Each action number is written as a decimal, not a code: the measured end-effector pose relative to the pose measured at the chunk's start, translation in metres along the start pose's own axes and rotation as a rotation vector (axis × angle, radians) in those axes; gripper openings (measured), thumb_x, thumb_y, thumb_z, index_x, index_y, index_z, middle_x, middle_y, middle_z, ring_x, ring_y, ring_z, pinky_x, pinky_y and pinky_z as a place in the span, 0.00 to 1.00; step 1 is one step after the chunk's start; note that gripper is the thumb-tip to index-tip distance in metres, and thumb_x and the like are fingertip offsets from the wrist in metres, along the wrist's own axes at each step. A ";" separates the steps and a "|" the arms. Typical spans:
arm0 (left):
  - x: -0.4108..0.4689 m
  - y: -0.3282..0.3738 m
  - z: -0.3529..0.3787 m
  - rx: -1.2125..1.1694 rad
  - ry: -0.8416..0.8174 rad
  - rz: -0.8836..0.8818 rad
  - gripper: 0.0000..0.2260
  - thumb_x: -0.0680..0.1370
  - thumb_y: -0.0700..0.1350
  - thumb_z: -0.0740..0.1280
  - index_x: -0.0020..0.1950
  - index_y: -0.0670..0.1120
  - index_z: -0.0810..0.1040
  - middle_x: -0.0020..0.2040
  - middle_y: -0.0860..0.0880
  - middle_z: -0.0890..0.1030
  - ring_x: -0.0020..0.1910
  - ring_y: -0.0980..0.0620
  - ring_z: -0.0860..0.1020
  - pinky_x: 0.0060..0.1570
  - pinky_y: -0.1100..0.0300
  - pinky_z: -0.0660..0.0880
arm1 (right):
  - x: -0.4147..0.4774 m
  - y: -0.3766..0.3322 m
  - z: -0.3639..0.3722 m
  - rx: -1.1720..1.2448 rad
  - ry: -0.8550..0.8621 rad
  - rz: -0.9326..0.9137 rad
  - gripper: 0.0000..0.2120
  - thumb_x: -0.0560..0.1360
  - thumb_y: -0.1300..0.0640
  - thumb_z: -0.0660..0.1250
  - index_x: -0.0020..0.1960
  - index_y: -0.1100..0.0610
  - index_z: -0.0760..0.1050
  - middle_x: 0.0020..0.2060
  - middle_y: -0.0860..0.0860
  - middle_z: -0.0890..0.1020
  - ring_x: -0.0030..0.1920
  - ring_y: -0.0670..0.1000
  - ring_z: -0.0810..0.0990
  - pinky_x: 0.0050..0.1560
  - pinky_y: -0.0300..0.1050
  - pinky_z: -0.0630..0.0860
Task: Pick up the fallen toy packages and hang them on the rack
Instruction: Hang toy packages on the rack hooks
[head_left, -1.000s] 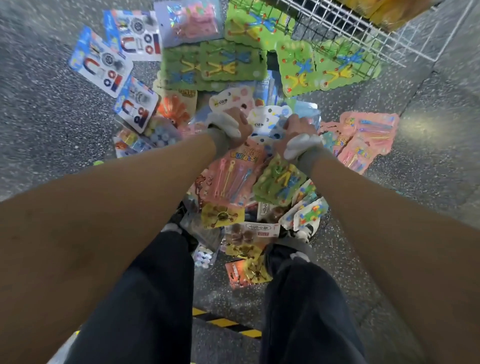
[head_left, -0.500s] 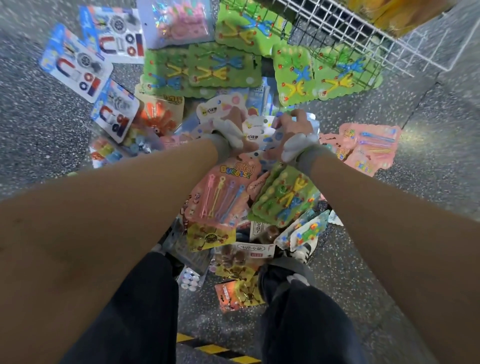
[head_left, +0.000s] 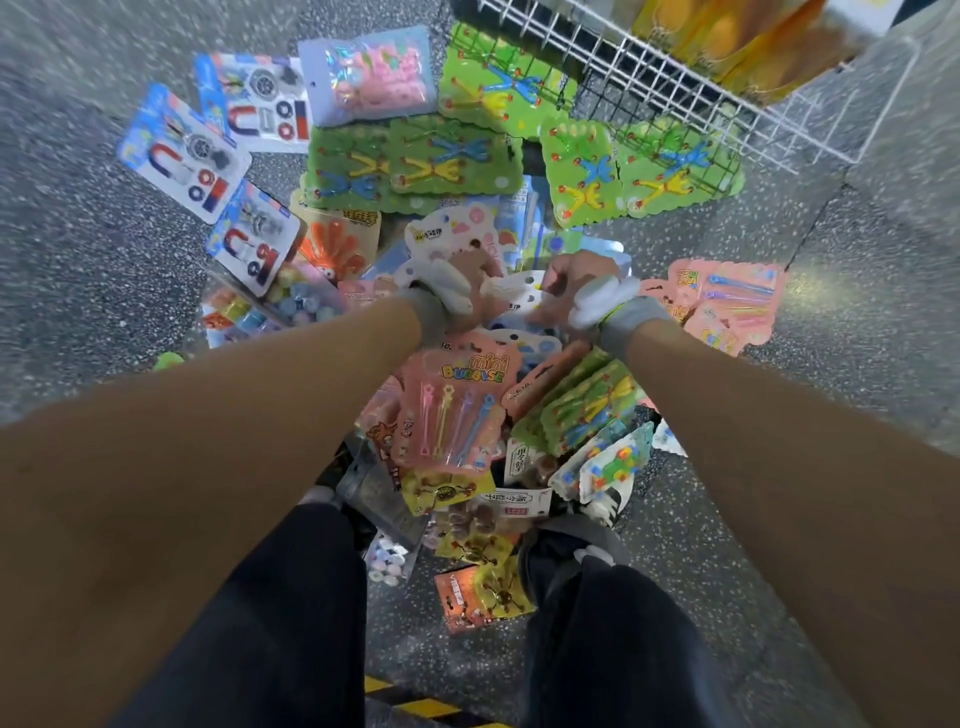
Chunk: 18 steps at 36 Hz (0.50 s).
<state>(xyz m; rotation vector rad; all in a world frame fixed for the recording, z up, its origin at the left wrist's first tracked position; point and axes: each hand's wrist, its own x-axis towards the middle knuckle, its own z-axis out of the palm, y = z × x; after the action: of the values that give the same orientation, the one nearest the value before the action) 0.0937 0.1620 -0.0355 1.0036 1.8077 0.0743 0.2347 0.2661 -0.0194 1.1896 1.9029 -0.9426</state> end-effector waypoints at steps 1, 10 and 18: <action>-0.003 0.002 -0.002 0.008 -0.024 0.010 0.17 0.79 0.46 0.68 0.66 0.42 0.75 0.53 0.48 0.76 0.51 0.50 0.74 0.44 0.71 0.68 | -0.006 0.000 -0.002 0.022 0.032 -0.015 0.16 0.71 0.52 0.74 0.36 0.47 0.67 0.42 0.49 0.73 0.45 0.49 0.70 0.44 0.41 0.66; -0.039 0.031 -0.051 -0.081 0.076 0.068 0.15 0.79 0.54 0.65 0.58 0.45 0.77 0.50 0.48 0.79 0.52 0.44 0.79 0.53 0.50 0.74 | -0.051 -0.024 -0.053 0.059 0.166 -0.045 0.11 0.72 0.58 0.73 0.40 0.51 0.70 0.37 0.48 0.72 0.42 0.48 0.69 0.38 0.40 0.62; -0.043 0.060 -0.098 -0.187 0.256 0.107 0.25 0.63 0.75 0.52 0.35 0.53 0.63 0.33 0.48 0.72 0.36 0.46 0.72 0.38 0.46 0.70 | -0.081 -0.050 -0.124 0.082 0.299 -0.079 0.13 0.74 0.62 0.68 0.41 0.52 0.64 0.41 0.51 0.79 0.44 0.44 0.69 0.32 0.41 0.59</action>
<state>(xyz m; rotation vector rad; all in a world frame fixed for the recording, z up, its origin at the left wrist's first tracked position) 0.0574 0.2099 0.0711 0.9905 1.9341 0.4475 0.1939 0.3217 0.1207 1.3746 2.1773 -0.9335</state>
